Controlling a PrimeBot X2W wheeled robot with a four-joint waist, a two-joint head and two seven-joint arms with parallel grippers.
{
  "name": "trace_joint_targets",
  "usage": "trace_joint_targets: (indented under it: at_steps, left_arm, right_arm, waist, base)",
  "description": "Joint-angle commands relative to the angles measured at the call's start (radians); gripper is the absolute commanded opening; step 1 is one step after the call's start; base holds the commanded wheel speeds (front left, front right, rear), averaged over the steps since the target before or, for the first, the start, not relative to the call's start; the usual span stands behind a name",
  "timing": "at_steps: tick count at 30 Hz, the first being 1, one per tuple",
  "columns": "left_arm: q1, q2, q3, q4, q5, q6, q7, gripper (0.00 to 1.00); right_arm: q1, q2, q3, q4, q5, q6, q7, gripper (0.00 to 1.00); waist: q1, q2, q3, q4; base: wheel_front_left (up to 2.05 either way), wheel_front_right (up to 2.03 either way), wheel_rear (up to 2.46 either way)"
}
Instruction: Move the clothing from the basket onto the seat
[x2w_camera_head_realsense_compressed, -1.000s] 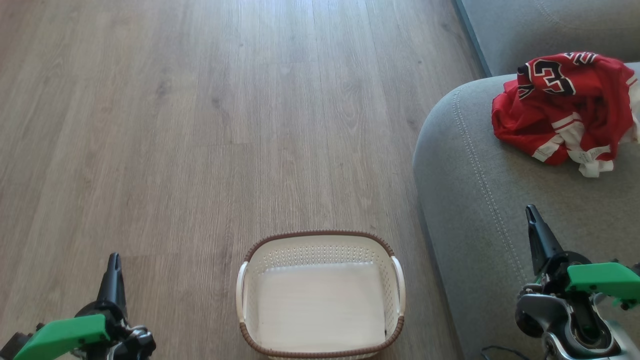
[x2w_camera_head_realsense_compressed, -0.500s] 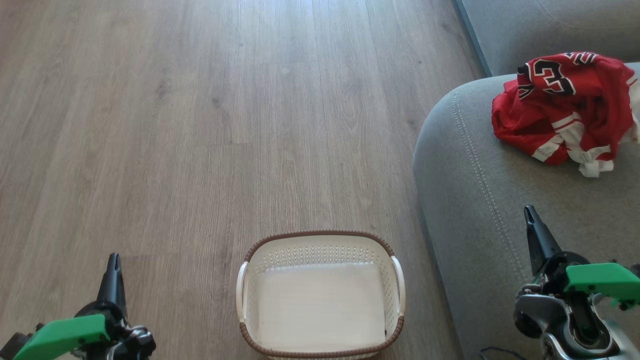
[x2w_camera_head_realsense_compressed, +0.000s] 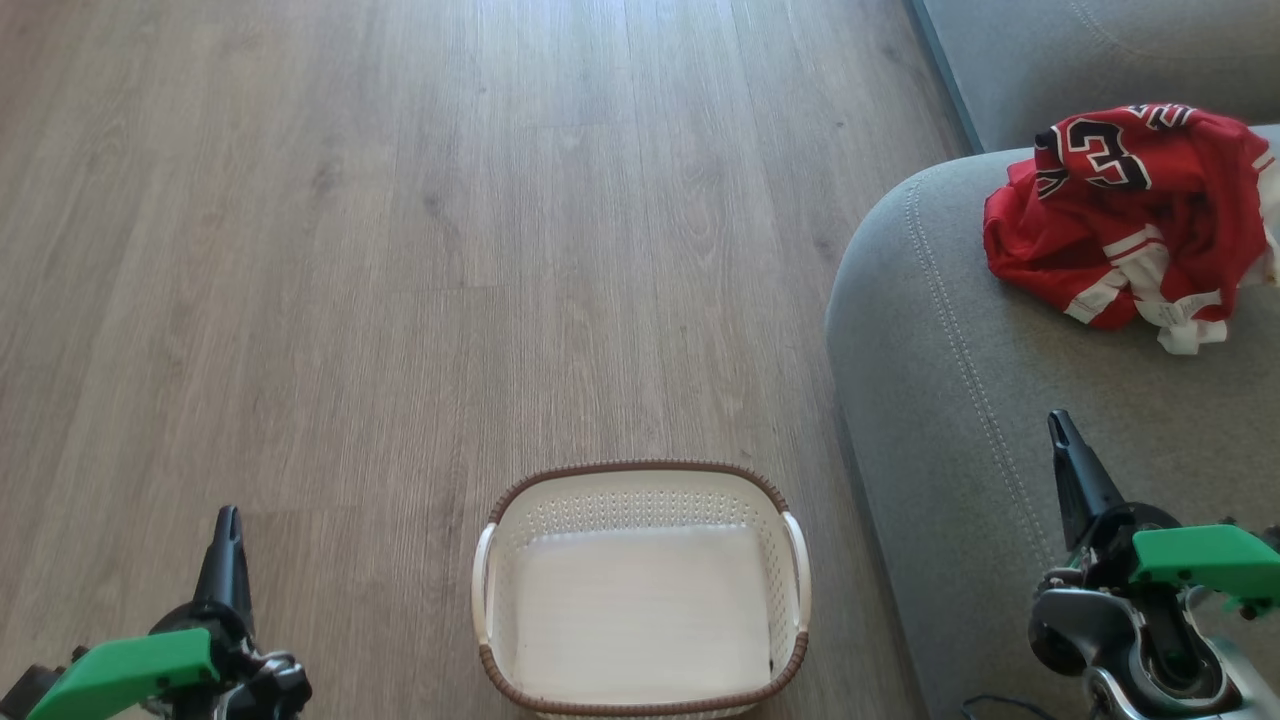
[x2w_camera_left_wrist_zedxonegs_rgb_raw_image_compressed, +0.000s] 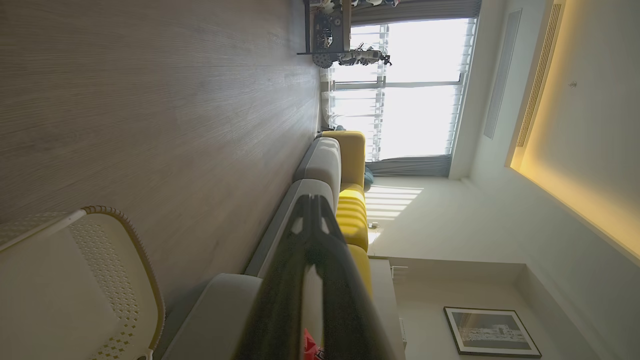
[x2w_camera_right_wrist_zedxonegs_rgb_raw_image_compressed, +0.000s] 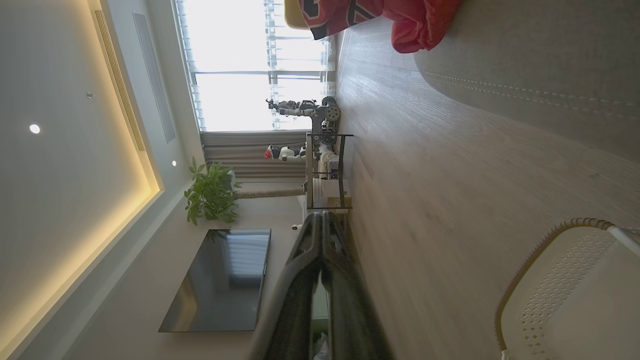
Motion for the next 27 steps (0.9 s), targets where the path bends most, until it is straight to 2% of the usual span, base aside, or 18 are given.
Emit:
trace_joint_targets:
  at_steps: [1,27]
  left_arm:
    - [-0.046,0.009,0.035,-0.039,0.002,-0.008,0.006,0.0]
    - [-0.046,0.009,0.036,-0.039,0.002,-0.008,0.006,0.0]
  right_arm:
    - [-0.049,-0.024,0.016,-0.037,0.01,0.008,-0.011,0.0]
    - [-0.051,-0.05,0.049,-0.05,0.038,0.008,-0.039,0.0]
  waist:
    - [0.0,0.0,0.0,0.0]
    - [0.0,0.0,0.0,0.0]
  base:
    - [0.0,0.0,0.0]
    - [0.0,0.0,0.0]
